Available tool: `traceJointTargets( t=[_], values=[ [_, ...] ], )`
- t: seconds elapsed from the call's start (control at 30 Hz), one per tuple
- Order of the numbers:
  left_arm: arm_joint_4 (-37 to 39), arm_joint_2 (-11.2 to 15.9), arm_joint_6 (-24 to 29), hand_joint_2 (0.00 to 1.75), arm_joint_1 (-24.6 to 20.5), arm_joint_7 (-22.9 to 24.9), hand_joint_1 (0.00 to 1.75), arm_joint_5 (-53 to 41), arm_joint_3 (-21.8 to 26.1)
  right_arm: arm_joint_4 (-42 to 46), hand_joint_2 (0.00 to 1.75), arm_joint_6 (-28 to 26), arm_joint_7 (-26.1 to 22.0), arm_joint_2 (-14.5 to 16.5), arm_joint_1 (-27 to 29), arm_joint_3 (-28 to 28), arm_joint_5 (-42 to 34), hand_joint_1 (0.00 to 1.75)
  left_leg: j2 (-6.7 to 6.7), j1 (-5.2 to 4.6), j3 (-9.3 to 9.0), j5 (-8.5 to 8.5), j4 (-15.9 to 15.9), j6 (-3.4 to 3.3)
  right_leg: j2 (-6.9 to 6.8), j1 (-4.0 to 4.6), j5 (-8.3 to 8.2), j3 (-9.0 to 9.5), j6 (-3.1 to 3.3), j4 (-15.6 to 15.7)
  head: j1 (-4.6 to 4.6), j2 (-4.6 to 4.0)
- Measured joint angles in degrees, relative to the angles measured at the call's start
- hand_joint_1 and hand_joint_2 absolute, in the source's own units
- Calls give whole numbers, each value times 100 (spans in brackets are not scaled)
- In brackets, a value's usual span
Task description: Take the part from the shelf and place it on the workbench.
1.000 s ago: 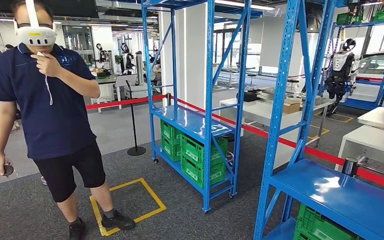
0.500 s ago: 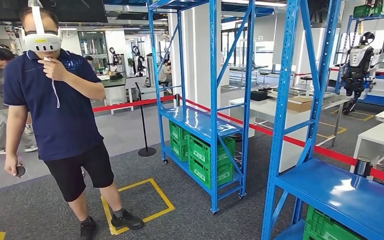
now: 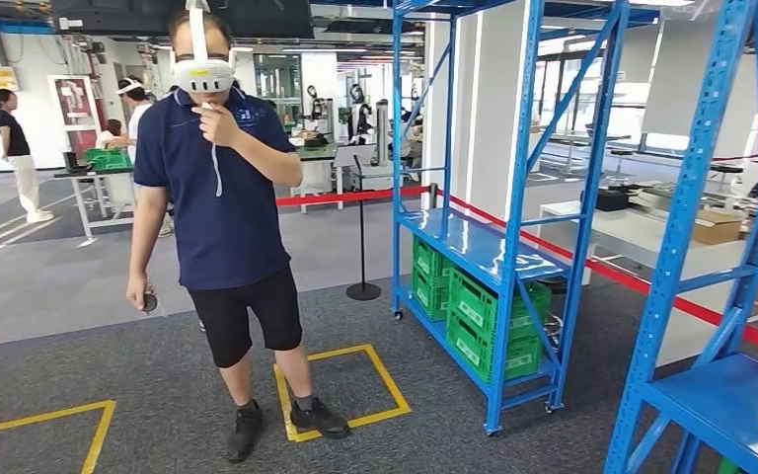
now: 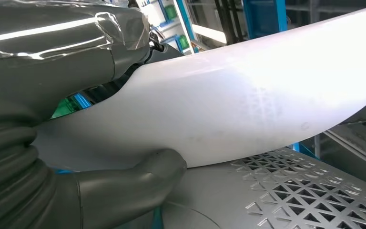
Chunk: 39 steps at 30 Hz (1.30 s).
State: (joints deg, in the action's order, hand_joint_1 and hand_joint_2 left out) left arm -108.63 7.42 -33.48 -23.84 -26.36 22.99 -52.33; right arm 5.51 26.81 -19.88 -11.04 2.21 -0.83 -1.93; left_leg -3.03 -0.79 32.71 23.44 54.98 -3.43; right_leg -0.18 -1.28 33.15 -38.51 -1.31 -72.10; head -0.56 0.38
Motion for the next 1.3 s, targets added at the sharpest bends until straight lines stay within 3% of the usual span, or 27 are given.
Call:
traceJointTargets(
  t=[0.07, 0.1, 0.17, 0.23, 0.27, 0.33, 0.4, 0.47, 0.5, 0.57, 0.6, 0.67, 0.7, 0.77, 0.83, 0.9, 0.97, 1.0, 1.03, 1.1, 1.13, 1.2, 1.27, 1.3],
  values=[
    [2, 1, 0, 175, 1, 0, 175, 0, -5, 0, 0, 1, -4, -8, -2, 0, 1, 0, -163, 28, 22, 23, 69, 61, 89, -80, -320, 319, -158, 695, 6, -1],
    [2, 3, 0, 175, 1, 0, 175, 2, -7, -1, 0, 2, -7, -8, -2, 0, 1, 0, -235, 34, 50, 52, 130, 107, 164, -98, -450, 486, -196, 1050, 17, -1],
    [1, 8, 1, 175, 1, 0, 175, 6, -9, -3, 0, 7, -13, -8, -14, 0, 1, 0, -343, 33, 119, 99, 235, 191, 249, -103, -558, 652, -137, 1386, 20, -1],
    [0, 16, 2, 175, 3, 0, 175, 9, -13, -3, 0, 14, -16, -4, -37, 0, 2, 0, -411, 49, 159, 105, 269, 232, 169, -76, -561, 655, -7, 1365, 4, -1],
    [-1, 20, 2, 175, 5, 0, 175, 9, -15, -3, 0, 16, -16, -1, -46, 0, 3, 0, -374, 60, 182, 119, 295, 249, 125, -71, -565, 662, 25, 1366, 1, -1],
    [-2, 27, 3, 175, -1, 0, 175, 7, -16, -2, 0, 22, -17, 10, -44, 0, 3, 0, -110, 76, 333, 292, 601, 290, 32, -58, -565, 676, 89, 1372, -18, -1],
    [-1, 34, 4, 175, -5, 0, 175, 4, -21, -3, 0, 27, -18, 18, -24, 0, 2, 0, 193, 85, 691, 627, 1325, 318, -73, -13, -549, 683, 133, 1373, -38, -1],
    [3, 44, 4, 175, -3, 0, 175, 2, -29, -4, 0, 32, -23, 24, -7, 0, -2, 0, 280, 90, 1020, 818, 1936, 312, -205, 33, -530, 683, 160, 1373, -43, -1],
    [5, 50, 4, 175, -4, 0, 175, 3, -32, -4, 0, 36, -29, 29, -7, 0, -5, 0, 293, 81, 1047, 771, 1963, 285, -274, 57, -520, 688, 173, 1373, -46, -1],
    [6, 57, 4, 175, -10, 0, 175, 8, -35, -4, 0, 44, -52, 50, -23, 0, -19, 0, 398, 11, 742, 442, 1356, 166, -403, 96, -500, 711, 199, 1375, -47, -1],
    [6, 57, 4, 175, -24, 0, 175, 12, -35, -5, 0, 48, -66, 74, -30, 0, -28, 0, 550, -56, 523, 306, 940, 91, -464, 111, -487, 728, 203, 1379, -45, -1],
    [25, 60, -3, 175, -106, -8, 175, 21, -42, -8, 0, 58, -101, 117, -35, 0, -48, 0, 787, -171, 245, 192, 410, -19, -593, 123, -464, 752, 189, 1395, -43, -1],
    [50, 64, -17, 175, -168, -20, 175, 30, -46, -11, 0, 64, -114, 138, -38, 0, -52, 0, 806, -198, 221, 208, 345, -39, -668, 121, -455, 764, 173, 1409, -44, -1],
    [111, 73, -49, 175, -284, -46, 175, 61, -59, -15, 0, 81, -130, 157, -65, -1, -54, 0, 646, -180, 160, 154, 233, -70, -771, 122, -445, 809, 145, 1449, -52, 1],
    [167, 72, -73, 175, -368, -58, 175, 89, -79, -21, 0, 94, -140, 166, -88, -1, -56, 0, 491, -118, 27, 55, 50, -89, -498, 112, -373, 779, 125, 1321, -50, 1],
    [222, 58, -92, 175, -426, -62, 175, 93, -106, -36, 0, 93, -148, 155, -82, 0, -61, 0, 333, -73, -35, -8, -34, -87, -107, 78, -144, 475, 113, 725, -29, -1],
    [268, 50, -100, 175, -421, -55, 175, 104, -131, -53, 0, 91, -148, 144, -66, 0, -62, 0, 144, -55, -25, -16, -31, -75, -2, 35, 60, 64, 66, 20, -7, 0],
    [278, 54, -99, 175, -391, -43, 175, 125, -141, -61, 0, 91, -147, 140, -59, -1, -61, 0, 49, -45, -24, -14, -25, -59, 3, 5, 49, -38, 13, -103, -5, -1],
    [271, 66, -112, 175, -349, -19, 175, 169, -139, -67, 0, 91, -146, 139, -57, -1, -60, 0, -44, -28, -24, -4, -7, -29, 12, -32, -65, -17, -65, 26, -2, -1],
    [216, 119, -219, 175, -260, 57, 175, 322, -69, -83, 0, 93, -147, 137, -57, -2, -58, 0, -207, 16, -1, 50, 92, 72, 130, -119, -418, 280, -239, 751, 4, -1],
    [181, 157, -326, 175, -224, 110, 175, 417, 11, -96, 0, 96, -148, 143, -56, -3, -58, 0, -279, 33, 32, 95, 172, 134, 202, -143, -545, 434, -264, 1079, 13, -1],
    [126, 218, -563, 175, -168, 224, 175, 548, 219, -115, 0, 102, -149, 157, -67, -5, -61, 0, -380, 42, 105, 155, 285, 219, 262, -131, -609, 557, -164, 1324, 14, -1],
    [98, 250, -713, 175, -114, 309, 175, 585, 388, -120, 0, 108, -150, 166, -90, -7, -63, 0, -453, 69, 138, 167, 312, 248, 160, -93, -603, 566, -17, 1313, -5, 0],
    [87, 262, -749, 175, -94, 335, 175, 589, 445, -120, 0, 110, -150, 168, -98, -8, -63, 0, -376, 80, 165, 197, 361, 264, 113, -84, -603, 576, 24, 1315, -11, -1]
  ],
)
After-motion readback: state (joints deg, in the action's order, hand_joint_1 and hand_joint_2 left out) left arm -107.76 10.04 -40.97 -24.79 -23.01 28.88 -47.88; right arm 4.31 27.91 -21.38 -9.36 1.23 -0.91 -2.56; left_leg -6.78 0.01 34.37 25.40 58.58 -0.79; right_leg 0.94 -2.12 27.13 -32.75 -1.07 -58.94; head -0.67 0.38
